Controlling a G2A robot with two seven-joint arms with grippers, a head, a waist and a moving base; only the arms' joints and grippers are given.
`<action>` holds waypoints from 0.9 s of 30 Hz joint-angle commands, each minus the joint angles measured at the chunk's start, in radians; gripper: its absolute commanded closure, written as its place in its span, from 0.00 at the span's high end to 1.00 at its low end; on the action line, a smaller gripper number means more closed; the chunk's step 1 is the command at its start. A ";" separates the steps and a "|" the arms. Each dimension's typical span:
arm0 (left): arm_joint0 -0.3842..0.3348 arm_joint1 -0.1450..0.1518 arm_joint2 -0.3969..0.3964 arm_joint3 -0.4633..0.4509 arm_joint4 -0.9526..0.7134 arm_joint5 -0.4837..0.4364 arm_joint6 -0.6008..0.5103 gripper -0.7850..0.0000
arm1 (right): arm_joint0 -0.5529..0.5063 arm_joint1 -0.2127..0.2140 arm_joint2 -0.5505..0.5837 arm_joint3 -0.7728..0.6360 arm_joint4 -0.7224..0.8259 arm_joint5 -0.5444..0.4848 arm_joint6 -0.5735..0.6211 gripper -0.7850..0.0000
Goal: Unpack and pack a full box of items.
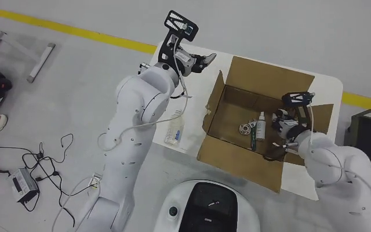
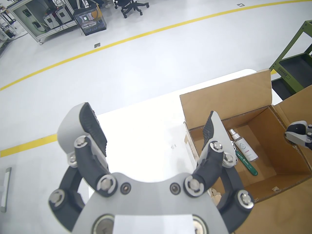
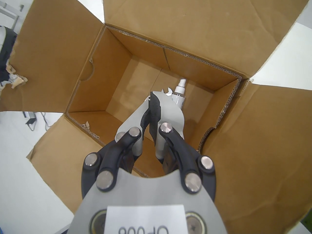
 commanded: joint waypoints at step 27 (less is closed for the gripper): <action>0.000 0.000 0.000 0.000 0.000 0.000 0.000 1.00 | 0.324 -0.102 -0.326 0.487 -0.254 0.216 0.216 0.42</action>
